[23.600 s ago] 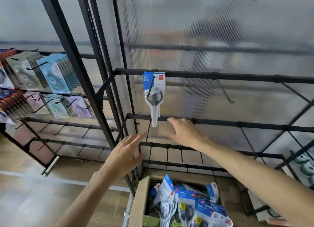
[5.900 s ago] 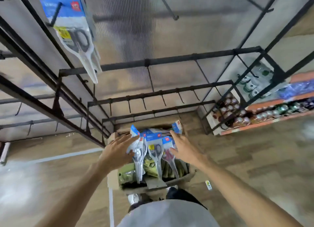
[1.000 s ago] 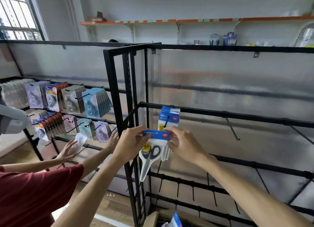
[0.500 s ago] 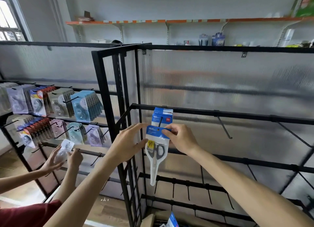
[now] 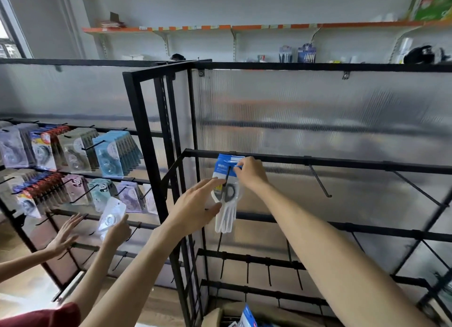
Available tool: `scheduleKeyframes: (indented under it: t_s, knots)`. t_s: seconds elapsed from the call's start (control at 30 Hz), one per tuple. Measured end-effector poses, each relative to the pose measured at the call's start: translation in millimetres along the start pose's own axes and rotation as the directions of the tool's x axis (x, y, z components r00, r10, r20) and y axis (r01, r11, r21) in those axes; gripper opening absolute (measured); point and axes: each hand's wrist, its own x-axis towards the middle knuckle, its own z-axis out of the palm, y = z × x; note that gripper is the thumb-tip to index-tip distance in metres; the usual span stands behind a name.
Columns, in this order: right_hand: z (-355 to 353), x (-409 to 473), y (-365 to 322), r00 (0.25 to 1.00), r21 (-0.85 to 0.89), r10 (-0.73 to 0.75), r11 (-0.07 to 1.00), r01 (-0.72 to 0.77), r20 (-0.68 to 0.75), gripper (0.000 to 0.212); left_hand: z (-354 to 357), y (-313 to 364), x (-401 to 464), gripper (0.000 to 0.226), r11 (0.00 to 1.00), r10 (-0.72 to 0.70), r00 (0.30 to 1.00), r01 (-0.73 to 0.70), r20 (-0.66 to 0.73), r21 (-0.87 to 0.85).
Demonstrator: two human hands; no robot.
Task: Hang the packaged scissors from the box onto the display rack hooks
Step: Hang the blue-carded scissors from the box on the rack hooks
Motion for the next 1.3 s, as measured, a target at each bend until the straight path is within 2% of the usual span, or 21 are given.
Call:
scheduleKeyframes:
  t_s: [0.17, 0.23, 0.3, 0.37, 0.47, 0.63, 0.8, 1.03, 1.2, 1.3]
  knots:
    - [4.3, 2.7, 9.0, 0.999, -0.021, 0.039, 0.999, -0.04, -0.034, 0.025, 8.7, -1.3, -2.7, 0.064, 0.999, -0.019, 1.0, 0.02, 0.023, -0.025]
    - [1.2, -16.5, 21.5, 0.998, 0.038, 0.054, 0.998, -0.053, -0.026, 0.031, 11.6, -6.1, -11.3, 0.07, 0.997, -0.022, 0.999, 0.024, 0.037, -0.074]
    - [4.4, -53.9, 46.9, 0.996, 0.119, 0.085, 0.989, -0.089, 0.041, 0.033, 17.5, -12.7, -26.3, 0.074, 0.993, -0.03, 0.998, 0.037, 0.06, -0.114]
    - [17.2, -98.1, 84.0, 0.982, 0.061, 0.099, 0.992, -0.11, 0.159, 0.034, 30.6, -21.4, -43.4, 0.073, 0.992, -0.063, 0.994, 0.073, 0.094, -0.103]
    - [42.2, -159.8, 140.3, 0.937, -0.032, 0.133, 0.991, -0.13, 0.322, 0.052, 63.5, -29.4, -64.1, 0.07, 0.992, -0.088, 0.977, 0.105, 0.193, -0.076]
    - [52.2, -231.2, 204.7, 0.885, -0.158, 0.229, 0.971, -0.179, 0.404, 0.062, 124.4, -17.1, -90.4, 0.069, 0.981, -0.1, 0.923, 0.153, 0.371, -0.116]
    - [42.9, -292.4, 259.8, 0.811, -0.286, 0.402, 0.91, -0.301, 0.425, 0.065, 197.8, -4.0, -122.4, 0.067, 0.973, -0.137, 0.817, 0.217, 0.561, -0.078]
    - [39.1, -359.0, 319.8, 0.678, -0.322, 0.561, 0.828, -0.46, 0.475, 0.063, 280.1, 11.5, -163.3, 0.066, 0.965, -0.181, 0.597, 0.261, 0.782, 0.024]
    - [35.3, -394.7, 354.6, 0.608, -0.393, 0.633, 0.774, -0.496, 0.479, 0.056, 343.7, 17.9, -169.2, 0.064, 0.979, -0.133, 0.472, 0.199, 0.871, 0.041]
    - [25.5, -404.3, 368.9, 0.586, -0.356, 0.645, 0.762, -0.542, 0.49, 0.045, 369.1, 24.6, -163.0, 0.066, 0.983, -0.186, 0.453, 0.097, 0.872, 0.159]
